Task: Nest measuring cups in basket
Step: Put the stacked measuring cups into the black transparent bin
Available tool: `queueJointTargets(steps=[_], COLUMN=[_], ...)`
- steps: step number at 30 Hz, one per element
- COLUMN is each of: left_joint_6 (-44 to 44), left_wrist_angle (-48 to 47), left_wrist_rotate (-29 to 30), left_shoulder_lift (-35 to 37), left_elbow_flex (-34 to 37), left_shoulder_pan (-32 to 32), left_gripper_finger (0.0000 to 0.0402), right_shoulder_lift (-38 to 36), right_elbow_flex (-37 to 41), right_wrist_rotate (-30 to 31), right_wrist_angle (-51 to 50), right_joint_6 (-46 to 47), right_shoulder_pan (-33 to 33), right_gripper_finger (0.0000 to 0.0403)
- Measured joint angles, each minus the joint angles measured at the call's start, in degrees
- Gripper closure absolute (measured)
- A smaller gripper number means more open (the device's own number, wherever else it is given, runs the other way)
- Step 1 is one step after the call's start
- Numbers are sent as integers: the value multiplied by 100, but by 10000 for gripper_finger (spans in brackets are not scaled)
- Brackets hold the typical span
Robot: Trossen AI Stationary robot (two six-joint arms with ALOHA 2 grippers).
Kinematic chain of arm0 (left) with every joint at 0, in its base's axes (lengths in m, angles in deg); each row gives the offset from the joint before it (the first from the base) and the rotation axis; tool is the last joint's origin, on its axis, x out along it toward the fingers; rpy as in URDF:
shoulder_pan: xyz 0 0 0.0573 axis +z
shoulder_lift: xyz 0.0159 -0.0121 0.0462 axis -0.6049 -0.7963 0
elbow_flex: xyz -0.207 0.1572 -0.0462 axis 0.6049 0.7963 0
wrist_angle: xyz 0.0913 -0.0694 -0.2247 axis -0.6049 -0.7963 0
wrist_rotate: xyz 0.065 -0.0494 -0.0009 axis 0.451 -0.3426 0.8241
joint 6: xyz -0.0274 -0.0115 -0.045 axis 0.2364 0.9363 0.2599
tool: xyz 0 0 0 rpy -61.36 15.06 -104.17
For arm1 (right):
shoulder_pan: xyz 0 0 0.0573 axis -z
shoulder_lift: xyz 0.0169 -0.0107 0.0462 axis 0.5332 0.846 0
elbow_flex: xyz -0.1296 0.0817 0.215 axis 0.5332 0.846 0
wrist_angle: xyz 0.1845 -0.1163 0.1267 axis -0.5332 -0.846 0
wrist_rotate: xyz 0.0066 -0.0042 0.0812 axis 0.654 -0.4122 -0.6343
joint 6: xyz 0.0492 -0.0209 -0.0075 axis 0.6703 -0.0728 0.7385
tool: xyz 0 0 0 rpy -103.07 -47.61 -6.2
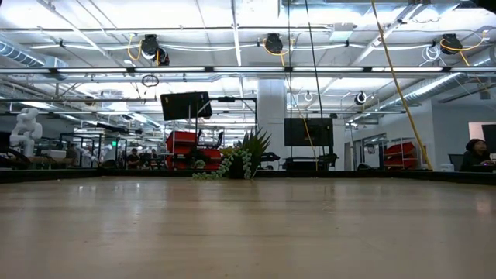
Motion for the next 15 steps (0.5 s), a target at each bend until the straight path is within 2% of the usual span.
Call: queueJointTargets(steps=[8,15], left_joint_6=[-383,-941], left_wrist_angle=[-35,-1812], left_wrist_rotate=[-72,-13], left_shoulder_lift=[0,15], left_elbow_flex=[-7,-1026], left_shoulder_pan=[-137,-238], left_gripper_finger=[80,80], right_shoulder_lift=[0,22], right_elbow_flex=[-8,223], right_wrist_rotate=[161,124], right_wrist_angle=[-19,-2], right_joint_6=[324,1174], right_shoulder_pan=[-93,-151], right_gripper_finger=[333,332])
